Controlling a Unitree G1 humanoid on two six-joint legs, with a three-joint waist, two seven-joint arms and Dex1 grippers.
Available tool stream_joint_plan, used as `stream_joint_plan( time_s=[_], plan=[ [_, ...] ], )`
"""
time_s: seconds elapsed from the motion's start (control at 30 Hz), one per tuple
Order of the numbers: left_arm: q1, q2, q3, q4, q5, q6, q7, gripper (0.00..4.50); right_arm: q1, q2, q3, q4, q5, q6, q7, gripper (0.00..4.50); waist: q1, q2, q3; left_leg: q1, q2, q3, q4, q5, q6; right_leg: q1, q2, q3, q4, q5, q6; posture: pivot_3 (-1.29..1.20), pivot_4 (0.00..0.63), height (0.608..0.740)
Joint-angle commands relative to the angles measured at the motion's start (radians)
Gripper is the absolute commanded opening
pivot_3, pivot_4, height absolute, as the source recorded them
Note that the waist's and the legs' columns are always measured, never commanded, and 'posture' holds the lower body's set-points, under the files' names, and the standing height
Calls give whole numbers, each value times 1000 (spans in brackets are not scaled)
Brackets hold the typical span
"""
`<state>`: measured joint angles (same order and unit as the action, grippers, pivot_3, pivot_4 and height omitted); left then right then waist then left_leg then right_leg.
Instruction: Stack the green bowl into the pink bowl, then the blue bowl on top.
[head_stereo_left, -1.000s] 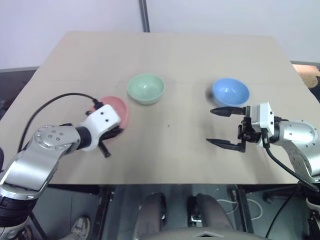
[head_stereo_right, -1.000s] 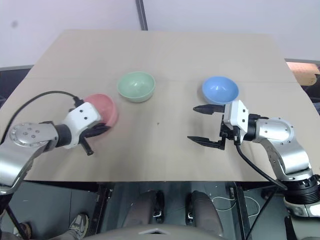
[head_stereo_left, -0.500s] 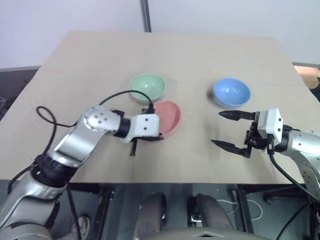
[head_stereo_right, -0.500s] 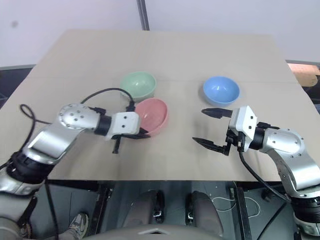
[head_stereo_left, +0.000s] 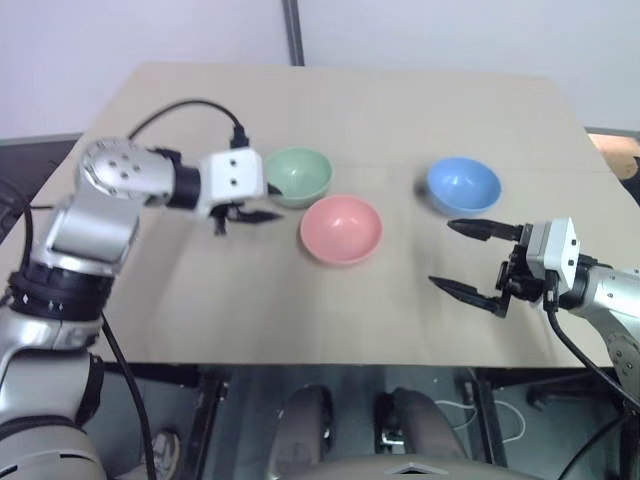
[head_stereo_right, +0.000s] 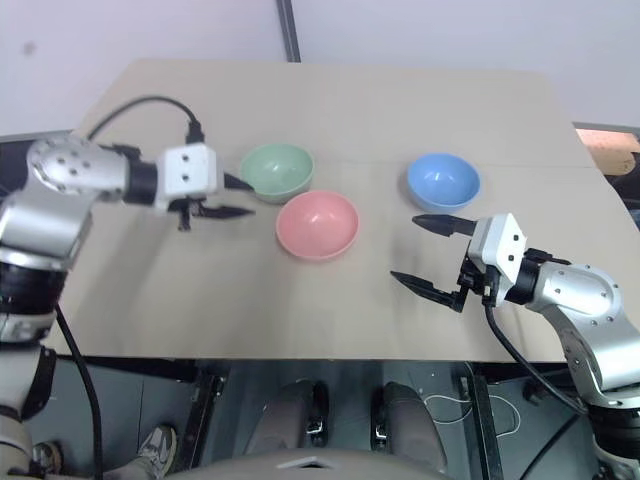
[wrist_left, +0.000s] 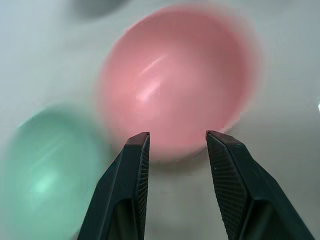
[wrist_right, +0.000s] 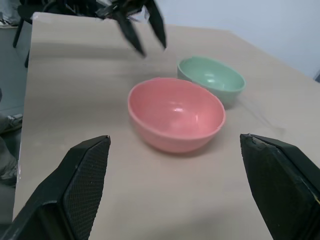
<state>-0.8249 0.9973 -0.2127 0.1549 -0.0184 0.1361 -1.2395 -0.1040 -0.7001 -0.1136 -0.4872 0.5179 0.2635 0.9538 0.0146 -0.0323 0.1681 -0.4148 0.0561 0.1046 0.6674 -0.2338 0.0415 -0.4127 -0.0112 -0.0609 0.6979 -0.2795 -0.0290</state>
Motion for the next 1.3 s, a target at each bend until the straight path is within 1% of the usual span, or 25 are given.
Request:
stream_joint_plan(
  time_s=[0.03, 0.17, 0.23, 0.4, 0.5, 0.6, 0.7, 0.83, 1.07, 1.17, 1.2, 1.23, 1.27, 1.3],
  plan=[
    [-164, -29, -93, 293, 232, -237, 142, 1879, -45, 13, 15, 16, 3, -25, 7, 4500, 4, -1, 0, 0, -1, -1, 1, 0, 0, 1, 0, -1, 0, 0, 0, 0, 150, 740],
    [-308, -141, -194, 579, 387, -416, 245, 1879, -66, 20, 26, 28, -7, -26, -4, 4500, 11, -1, 0, -2, -1, -1, 2, -1, 2, 1, -1, -1, -1, 1, 1, 0, 150, 740],
    [-345, -186, -214, 668, 415, -468, 254, 1879, -61, 19, 23, 20, -7, -18, -13, 4500, 7, -1, 0, -2, -2, 0, 2, 0, 1, 1, -2, -1, -2, 1, 1, 0, 150, 740],
    [-396, -249, -227, 781, 432, -550, 209, 1879, 5, -1, -19, -43, 4, 5, -43, 4500, -3, -2, 1, -7, -2, 1, 2, 0, 0, -4, -3, -1, -2, 3, -2, 0, 150, 740],
    [-412, -273, -235, 833, 457, -579, 221, 1879, 39, -7, -35, -71, 6, 11, -60, 4500, -4, -2, 1, -9, -2, 1, 1, 0, 0, -7, -3, -1, -2, 3, -2, 0, 150, 740],
    [-423, -293, -233, 868, 468, -599, 225, 1879, 51, -11, -41, -92, 11, 22, -77, 4500, -4, -1, 1, -8, -2, 2, 2, 0, 0, -6, -3, -1, -2, 2, -1, 0, 150, 740],
    [-453, -299, -192, 876, 430, -581, 182, 1879, 58, -17, -56, -108, 19, 34, -87, 4500, -3, -2, 1, -7, -2, 1, 3, 0, 0, -4, -3, -1, -1, 1, 2, 0, 150, 740],
    [-465, -254, -148, 827, 363, -573, 51, 1879, 72, -19, -60, -109, 13, 33, -88, 4500, -4, -2, 1, -8, -1, 0, 5, 0, 1, -4, -3, -2, -1, 1, 2, 0, 150, 740],
    [-423, -213, -138, 744, 363, -545, -4, 1879, 47, -14, -38, -88, 10, 24, -81, 4500, -3, -2, 1, -6, -1, 0, 4, 0, 0, -3, -3, -2, 0, 2, 1, 0, 150, 740],
    [-389, -197, -135, 694, 352, -552, -38, 2681, 46, -16, -38, -85, 10, 24, -76, 4500, -3, -2, 1, -6, -1, 0, 5, 0, 0, -3, -3, -2, -1, 1, 1, 0, 150, 740],
    [-377, -198, -130, 674, 347, -545, -35, 3214, 48, -17, -39, -85, 11, 24, -74, 4500, -3, -2, 1, -6, -1, 0, 5, 0, 0, -3, -3, -2, 0, 2, 1, 0, 150, 740],
    [-370, -203, -125, 660, 346, -537, -21, 3562, 49, -17, -39, -84, 11, 24, -72, 4500, -2, -2, 1, -6, -1, 0, 5, 0, 0, -3, -3, -2, 0, 2, 0, 0, 150, 740],
    [-366, -212, -123, 651, 351, -528, -3, 4128, 50, -18, -39, -83, 10, 24, -69, 4500, -1, -2, 1, -6, -1, 0, 5, 0, 0, -3, -3, -2, 0, 2, 0, 0, 150, 740],
    [-361, -215, -126, 641, 359, -527, 7, 4353, 52, -19, -40, -84, 11, 25, -68, 4500, 0, -2, 1, -6, -1, 0, 5, 0, 0, -3, -3, -2, 0, 2, 0, 0, 150, 740]
  ],
)
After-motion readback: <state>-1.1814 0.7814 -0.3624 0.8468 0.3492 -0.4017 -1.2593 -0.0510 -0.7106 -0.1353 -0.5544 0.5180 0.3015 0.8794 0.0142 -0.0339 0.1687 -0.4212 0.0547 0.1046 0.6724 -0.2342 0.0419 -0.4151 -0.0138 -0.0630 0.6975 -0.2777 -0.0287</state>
